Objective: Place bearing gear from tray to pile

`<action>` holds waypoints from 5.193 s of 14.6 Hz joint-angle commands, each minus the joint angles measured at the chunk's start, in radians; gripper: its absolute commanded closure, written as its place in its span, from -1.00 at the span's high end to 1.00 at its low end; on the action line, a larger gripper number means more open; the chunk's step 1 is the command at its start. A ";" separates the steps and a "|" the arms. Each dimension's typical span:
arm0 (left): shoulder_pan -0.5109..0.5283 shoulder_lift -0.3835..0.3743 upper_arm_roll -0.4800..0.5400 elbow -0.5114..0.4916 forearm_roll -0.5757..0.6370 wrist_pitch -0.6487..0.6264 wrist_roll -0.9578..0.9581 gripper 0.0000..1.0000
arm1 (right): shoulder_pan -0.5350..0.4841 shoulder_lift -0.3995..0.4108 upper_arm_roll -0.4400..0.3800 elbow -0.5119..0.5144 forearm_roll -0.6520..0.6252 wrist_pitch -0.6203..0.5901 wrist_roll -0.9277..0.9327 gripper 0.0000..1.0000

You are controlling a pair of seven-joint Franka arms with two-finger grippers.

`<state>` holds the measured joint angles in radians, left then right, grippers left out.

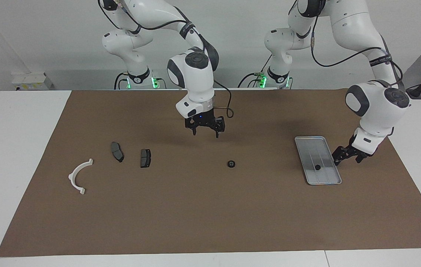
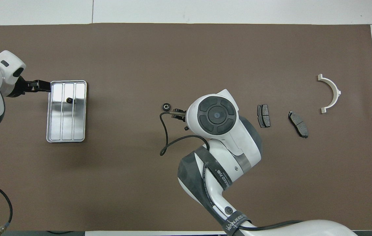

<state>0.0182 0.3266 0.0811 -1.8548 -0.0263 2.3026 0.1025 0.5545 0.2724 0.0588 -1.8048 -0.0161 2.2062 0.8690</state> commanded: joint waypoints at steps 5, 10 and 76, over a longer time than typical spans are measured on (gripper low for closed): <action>-0.098 0.009 0.006 -0.049 -0.018 0.060 -0.067 1.00 | 0.076 0.201 -0.007 0.232 -0.059 -0.089 0.135 1.00; -0.119 -0.003 0.006 -0.101 -0.018 0.063 -0.069 1.00 | 0.102 0.336 -0.007 0.375 -0.099 -0.120 0.255 1.00; -0.613 0.023 0.008 0.121 0.031 -0.123 -0.848 -1.00 | -0.381 0.252 -0.004 0.538 -0.079 -0.461 -0.798 -1.00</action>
<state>-0.5232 0.3313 0.0692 -1.7426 -0.0308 2.1989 -0.6760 0.2123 0.5590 0.0400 -1.2052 -0.1007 1.7134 0.1442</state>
